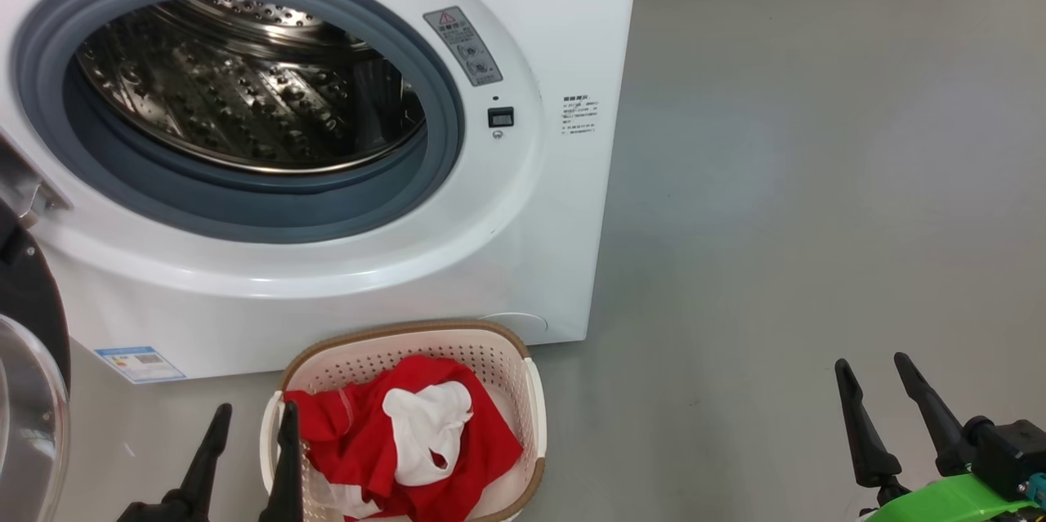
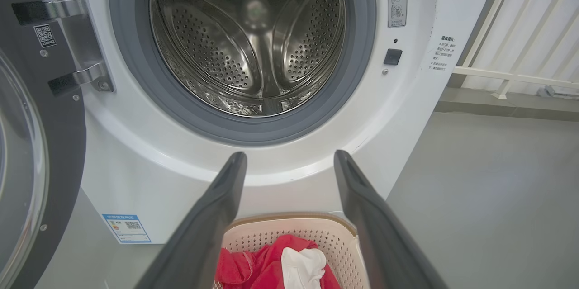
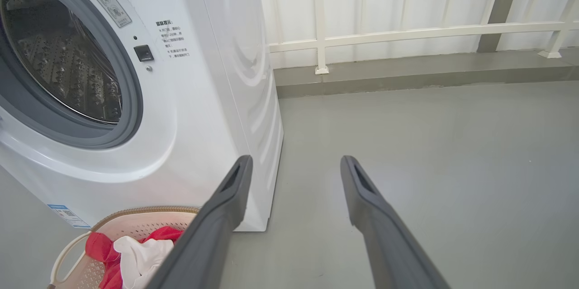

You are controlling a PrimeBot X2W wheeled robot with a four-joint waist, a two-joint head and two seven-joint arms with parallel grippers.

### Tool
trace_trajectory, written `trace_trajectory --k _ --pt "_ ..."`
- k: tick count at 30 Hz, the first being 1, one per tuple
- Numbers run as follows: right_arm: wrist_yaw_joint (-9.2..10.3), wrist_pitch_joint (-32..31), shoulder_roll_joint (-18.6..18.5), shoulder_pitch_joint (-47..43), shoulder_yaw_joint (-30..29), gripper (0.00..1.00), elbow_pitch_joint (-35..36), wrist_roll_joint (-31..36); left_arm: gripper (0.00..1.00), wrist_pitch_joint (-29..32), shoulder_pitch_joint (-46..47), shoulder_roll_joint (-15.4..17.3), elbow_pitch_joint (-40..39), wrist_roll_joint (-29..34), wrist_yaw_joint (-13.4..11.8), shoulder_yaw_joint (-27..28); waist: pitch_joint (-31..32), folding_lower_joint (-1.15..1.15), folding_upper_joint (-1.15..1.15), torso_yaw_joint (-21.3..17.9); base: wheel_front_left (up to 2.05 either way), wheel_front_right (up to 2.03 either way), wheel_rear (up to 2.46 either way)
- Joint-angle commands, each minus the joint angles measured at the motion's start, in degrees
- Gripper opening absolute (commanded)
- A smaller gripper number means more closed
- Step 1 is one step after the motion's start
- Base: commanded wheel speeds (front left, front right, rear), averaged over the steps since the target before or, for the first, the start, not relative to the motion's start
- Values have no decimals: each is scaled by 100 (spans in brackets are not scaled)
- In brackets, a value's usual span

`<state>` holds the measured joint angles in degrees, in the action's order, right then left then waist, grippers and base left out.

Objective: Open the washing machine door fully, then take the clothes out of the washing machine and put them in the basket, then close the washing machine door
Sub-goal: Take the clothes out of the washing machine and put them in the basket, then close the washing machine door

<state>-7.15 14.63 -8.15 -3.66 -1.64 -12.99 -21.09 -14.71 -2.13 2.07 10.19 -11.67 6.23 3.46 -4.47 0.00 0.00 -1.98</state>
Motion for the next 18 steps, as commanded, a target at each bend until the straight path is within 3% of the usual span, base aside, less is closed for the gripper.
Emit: trace_trajectory --k 1,10,18 --pt "-34 37 -83 5 92 100 144 42 100 -29 165 81 -164 -11 -40 188 -3 0 0 4 0 0 0" --pt "-34 37 -72 22 104 100 137 42 100 -29 171 81 -186 -12 -79 187 1 0 0 25 -7 7 0" --pt "-34 37 -70 18 105 100 136 40 100 -29 155 81 -219 -36 -69 171 15 0 0 46 -87 87 0"
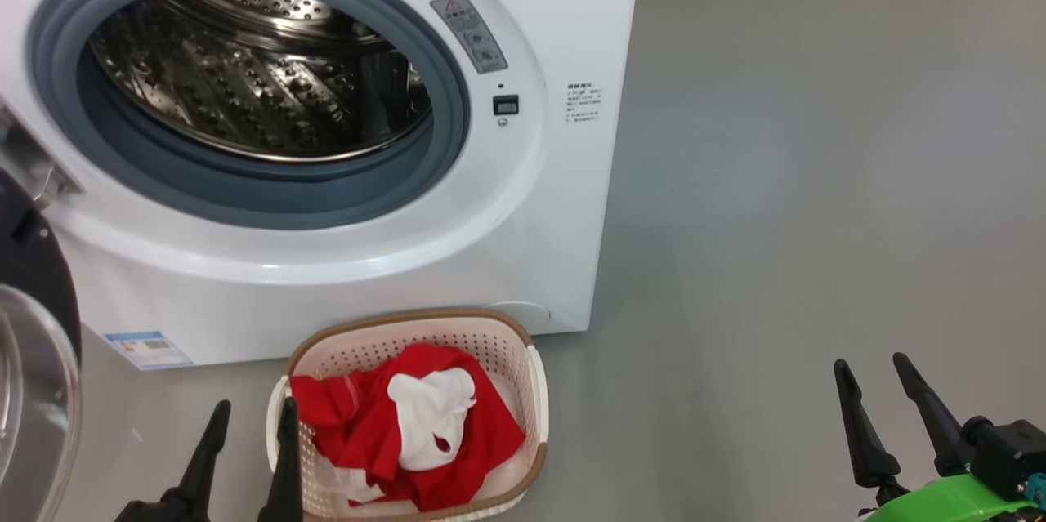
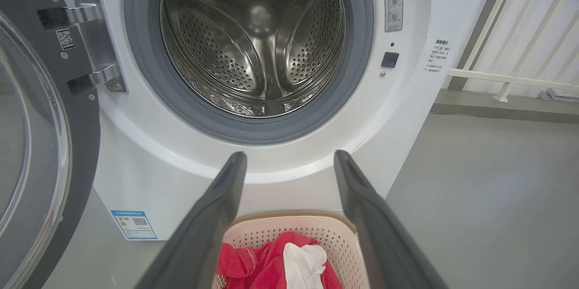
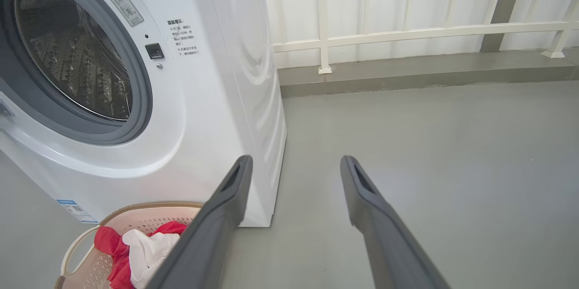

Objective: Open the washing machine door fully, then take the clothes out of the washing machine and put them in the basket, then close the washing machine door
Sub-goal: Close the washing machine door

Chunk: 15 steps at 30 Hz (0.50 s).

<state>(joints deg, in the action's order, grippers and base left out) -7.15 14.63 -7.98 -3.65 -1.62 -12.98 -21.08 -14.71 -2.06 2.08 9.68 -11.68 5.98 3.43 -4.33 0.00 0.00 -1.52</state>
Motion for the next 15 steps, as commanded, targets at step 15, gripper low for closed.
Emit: trace_trajectory --k 15 --pt "-34 37 -72 -32 117 100 136 24 100 -29 67 80 -208 -78 -27 123 72 0 0 32 -98 98 0"
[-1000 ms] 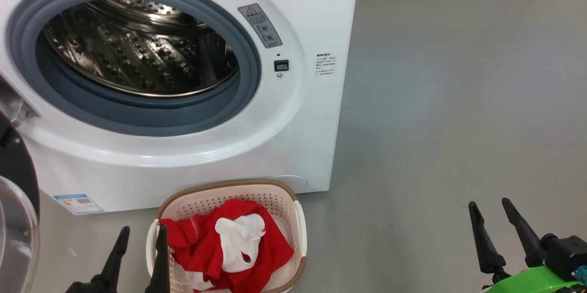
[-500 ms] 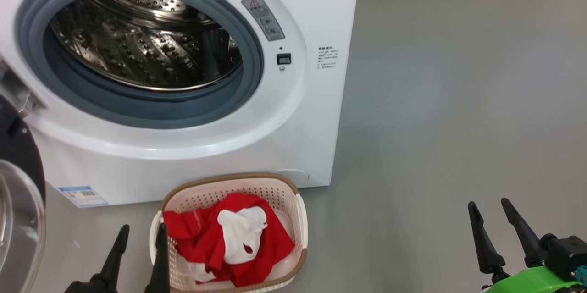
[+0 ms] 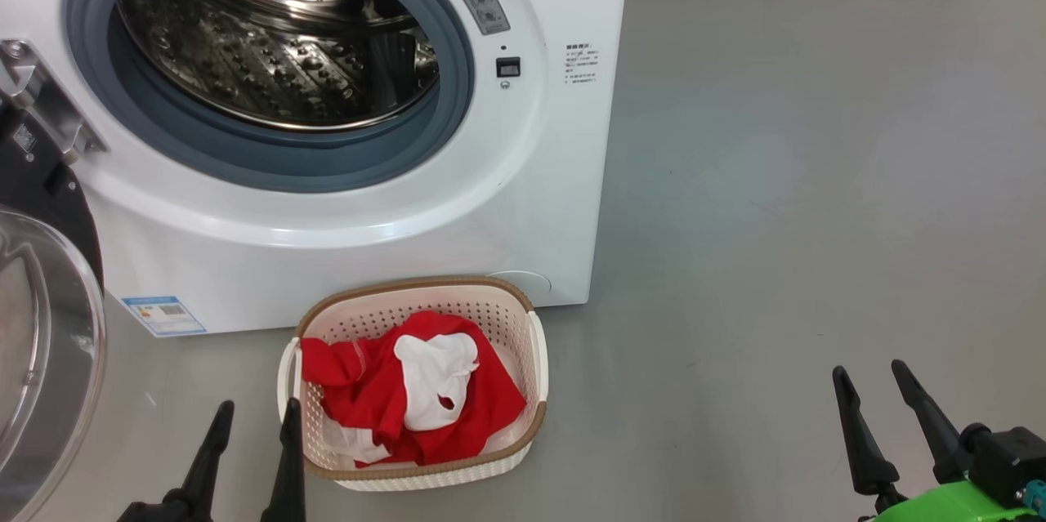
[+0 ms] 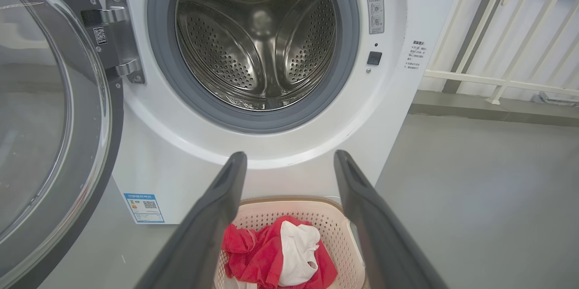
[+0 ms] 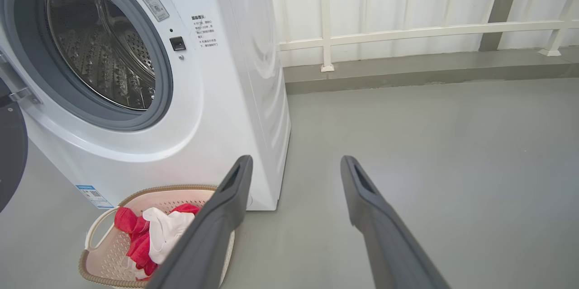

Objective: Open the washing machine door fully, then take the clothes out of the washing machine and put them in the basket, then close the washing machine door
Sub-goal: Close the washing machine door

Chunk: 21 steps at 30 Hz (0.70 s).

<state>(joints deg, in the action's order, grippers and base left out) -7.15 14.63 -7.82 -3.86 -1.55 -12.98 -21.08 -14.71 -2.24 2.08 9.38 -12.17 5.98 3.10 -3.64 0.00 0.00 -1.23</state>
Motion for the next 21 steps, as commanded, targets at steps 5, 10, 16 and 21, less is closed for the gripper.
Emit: trace_trajectory --k 5,10,16,21 --pt "-34 37 -89 -37 106 100 140 28 100 -29 60 80 -192 -42 -14 130 19 0 0 27 -2 2 0" --pt "-34 37 -85 -50 96 100 146 32 100 -29 55 80 -191 -61 -9 88 16 0 0 82 0 0 0" --pt "-34 37 -113 -23 176 100 150 43 100 -29 42 80 -140 -170 -100 81 -10 0 0 306 0 0 0" --pt "-34 37 -155 -2 318 100 123 41 100 -29 -7 80 -142 -258 -229 70 2 0 0 636 0 0 0"
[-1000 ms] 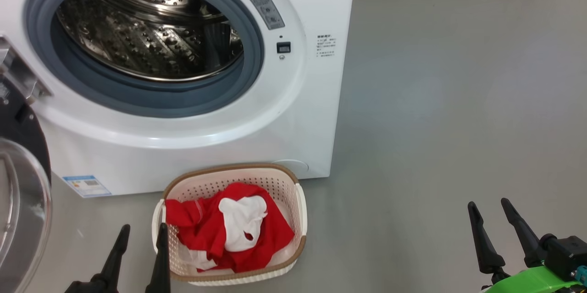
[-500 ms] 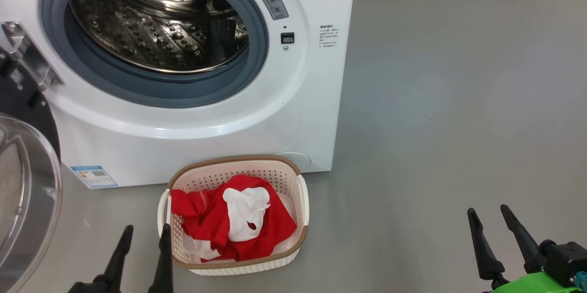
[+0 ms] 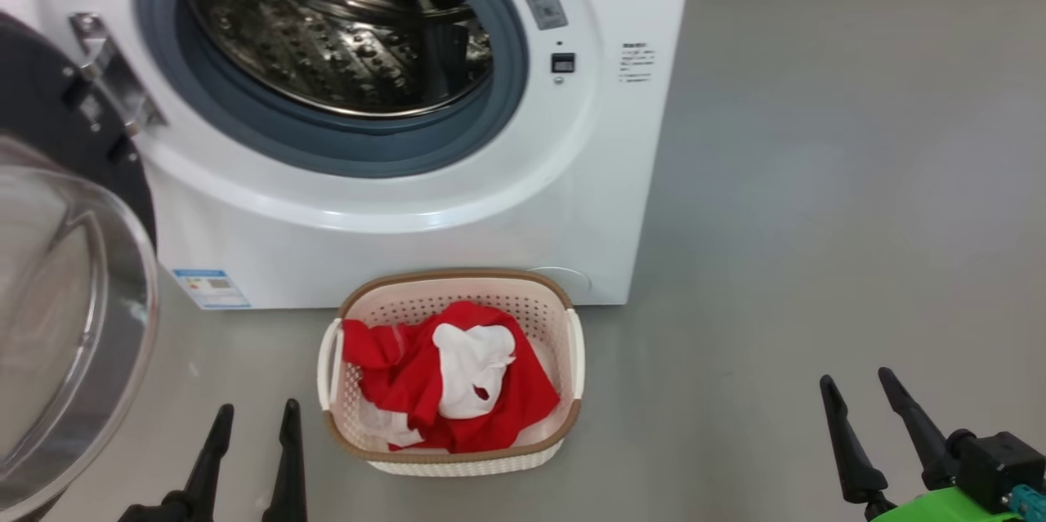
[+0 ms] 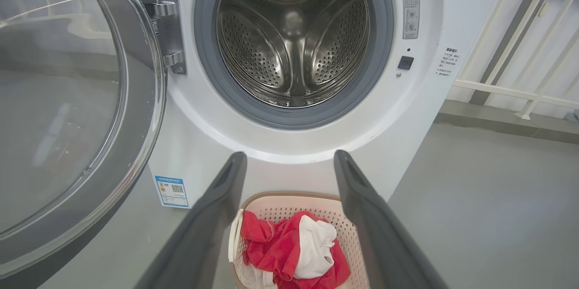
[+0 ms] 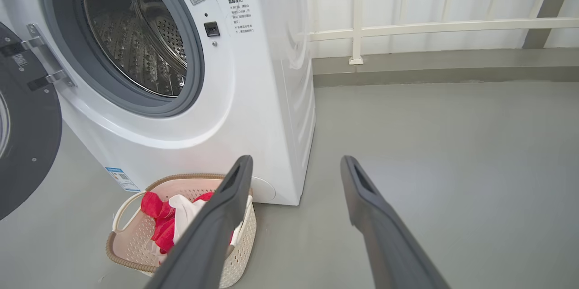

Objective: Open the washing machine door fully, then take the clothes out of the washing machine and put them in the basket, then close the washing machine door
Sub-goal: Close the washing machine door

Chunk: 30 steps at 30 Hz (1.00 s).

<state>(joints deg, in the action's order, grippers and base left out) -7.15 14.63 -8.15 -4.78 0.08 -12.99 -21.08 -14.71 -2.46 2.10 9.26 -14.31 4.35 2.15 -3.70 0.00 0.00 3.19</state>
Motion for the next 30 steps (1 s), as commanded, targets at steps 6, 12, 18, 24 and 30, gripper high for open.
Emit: trace_trajectory --k 6,12,18,24,30 --pt "-34 37 -180 133 325 100 95 27 100 -29 -78 77 -170 -138 -214 113 20 0 0 624 0 0 0" --pt "-34 37 -266 218 543 100 47 3 100 -29 -175 77 -157 -252 -367 28 64 0 0 1181 0 0 0" --pt "-34 37 -322 273 713 100 -1 -26 100 -29 -245 77 -135 -318 -509 -40 128 0 0 1702 0 0 0" --pt "-34 37 -320 313 892 100 -53 -40 100 -29 -324 77 -125 -396 -609 -116 189 0 0 2101 0 0 0" --pt "-34 37 -344 404 1095 100 -100 -75 100 -29 -410 77 -147 -475 -745 -183 244 0 0 2346 0 0 0"
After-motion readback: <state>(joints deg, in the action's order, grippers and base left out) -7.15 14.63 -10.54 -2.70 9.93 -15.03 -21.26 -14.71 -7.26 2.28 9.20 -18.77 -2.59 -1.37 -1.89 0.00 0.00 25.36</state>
